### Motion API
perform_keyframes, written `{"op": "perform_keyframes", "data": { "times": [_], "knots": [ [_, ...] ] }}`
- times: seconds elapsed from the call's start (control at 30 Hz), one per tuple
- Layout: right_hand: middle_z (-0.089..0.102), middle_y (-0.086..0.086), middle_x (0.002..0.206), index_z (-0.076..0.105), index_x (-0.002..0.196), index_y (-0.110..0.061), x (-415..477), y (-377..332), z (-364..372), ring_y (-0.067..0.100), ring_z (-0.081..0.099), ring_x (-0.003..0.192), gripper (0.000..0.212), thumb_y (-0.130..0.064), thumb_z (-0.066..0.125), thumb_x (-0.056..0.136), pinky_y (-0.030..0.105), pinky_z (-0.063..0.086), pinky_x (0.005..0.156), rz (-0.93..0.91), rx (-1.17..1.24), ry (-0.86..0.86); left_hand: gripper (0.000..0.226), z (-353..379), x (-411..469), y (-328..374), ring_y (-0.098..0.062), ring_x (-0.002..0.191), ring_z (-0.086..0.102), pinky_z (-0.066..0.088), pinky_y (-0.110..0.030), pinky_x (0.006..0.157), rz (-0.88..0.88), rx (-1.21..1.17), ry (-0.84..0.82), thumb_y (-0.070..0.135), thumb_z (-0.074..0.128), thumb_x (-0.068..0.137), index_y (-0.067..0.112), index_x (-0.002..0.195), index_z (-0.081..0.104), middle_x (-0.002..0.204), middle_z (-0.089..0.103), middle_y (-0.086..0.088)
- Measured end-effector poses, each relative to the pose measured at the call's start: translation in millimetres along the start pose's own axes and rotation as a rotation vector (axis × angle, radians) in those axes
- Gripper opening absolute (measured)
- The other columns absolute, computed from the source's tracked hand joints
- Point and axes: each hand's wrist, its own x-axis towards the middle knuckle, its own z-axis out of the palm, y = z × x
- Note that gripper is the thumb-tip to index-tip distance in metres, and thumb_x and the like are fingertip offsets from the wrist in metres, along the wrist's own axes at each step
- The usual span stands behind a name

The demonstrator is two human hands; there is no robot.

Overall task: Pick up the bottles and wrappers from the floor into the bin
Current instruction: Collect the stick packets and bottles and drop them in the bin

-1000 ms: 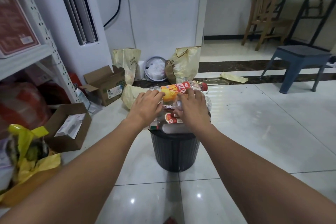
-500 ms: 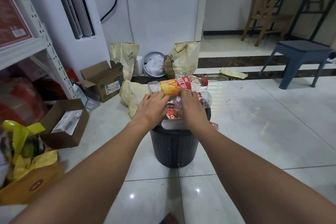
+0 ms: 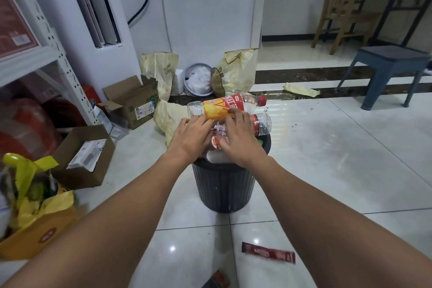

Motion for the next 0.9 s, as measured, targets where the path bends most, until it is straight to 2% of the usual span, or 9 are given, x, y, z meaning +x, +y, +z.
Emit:
{"op": "perform_keyframes", "data": {
  "times": [0.1, 0.37, 0.47, 0.53, 0.6, 0.77, 0.9],
  "knots": [
    [0.024, 0.012, 0.151, 0.045, 0.126, -0.017, -7, 2, -2, 0.026, 0.014, 0.141, 0.04, -0.032, 0.044, 0.09, 0.046, -0.006, 0.115, -0.012, -0.085, -0.014, 0.025, -2, 0, 0, -0.019, 0.116, 0.043, 0.029, -0.033, 0.095, -0.002, 0.011, -0.005, 0.026, 0.042, 0.096, 0.019, 0.119, 0.05, 0.123, 0.052, 0.0],
    [0.019, 0.007, 0.153, 0.033, 0.14, -0.03, -20, 12, -1, 0.027, 0.011, 0.138, 0.059, -0.025, 0.055, 0.086, 0.043, -0.006, 0.114, 0.019, -0.154, -0.015, 0.024, -6, 3, 4, -0.02, 0.11, 0.045, 0.032, -0.033, 0.092, 0.018, 0.054, 0.018, 0.026, 0.039, 0.097, 0.018, 0.117, 0.05, 0.118, 0.053, -0.001],
    [0.018, 0.006, 0.154, 0.031, 0.143, -0.027, -24, 18, 1, 0.027, 0.013, 0.138, 0.061, -0.02, 0.058, 0.088, 0.042, 0.01, 0.116, 0.069, -0.131, -0.041, 0.022, -6, 4, 7, -0.02, 0.108, 0.046, 0.031, -0.033, 0.092, 0.027, 0.06, 0.032, 0.027, 0.04, 0.097, 0.018, 0.114, 0.051, 0.115, 0.053, -0.001],
    [0.02, 0.008, 0.153, 0.031, 0.144, -0.022, -27, 23, 2, 0.027, 0.016, 0.138, 0.062, -0.017, 0.059, 0.09, 0.04, 0.026, 0.112, 0.13, -0.068, -0.054, 0.021, -6, 6, 8, -0.02, 0.107, 0.046, 0.031, -0.033, 0.091, 0.03, 0.056, 0.035, 0.027, 0.04, 0.097, 0.018, 0.112, 0.051, 0.114, 0.054, -0.001],
    [0.021, 0.011, 0.152, 0.031, 0.144, -0.019, -31, 27, 3, 0.027, 0.017, 0.138, 0.064, -0.014, 0.062, 0.089, 0.039, 0.034, 0.107, 0.184, -0.003, -0.054, 0.019, -5, 6, 10, -0.02, 0.105, 0.047, 0.031, -0.033, 0.091, 0.035, 0.052, 0.039, 0.027, 0.041, 0.096, 0.018, 0.111, 0.051, 0.113, 0.054, -0.001],
    [0.018, 0.013, 0.148, 0.032, 0.14, -0.008, -31, 38, 0, 0.026, 0.02, 0.138, 0.07, -0.016, 0.072, 0.083, 0.039, 0.038, 0.107, 0.318, 0.099, -0.026, 0.02, -1, 8, 12, -0.019, 0.104, 0.047, 0.031, -0.032, 0.088, 0.055, 0.058, 0.046, 0.027, 0.04, 0.097, 0.019, 0.112, 0.052, 0.113, 0.054, 0.0],
    [0.026, 0.012, 0.145, 0.037, 0.138, -0.011, -23, 44, -6, 0.025, 0.028, 0.133, 0.069, -0.023, 0.074, 0.082, 0.033, 0.04, 0.103, 0.362, 0.044, -0.029, 0.023, 2, 10, 17, -0.019, 0.108, 0.046, 0.031, -0.033, 0.089, 0.072, 0.047, 0.038, 0.027, 0.04, 0.097, 0.019, 0.116, 0.051, 0.117, 0.054, 0.0]
  ]
}}
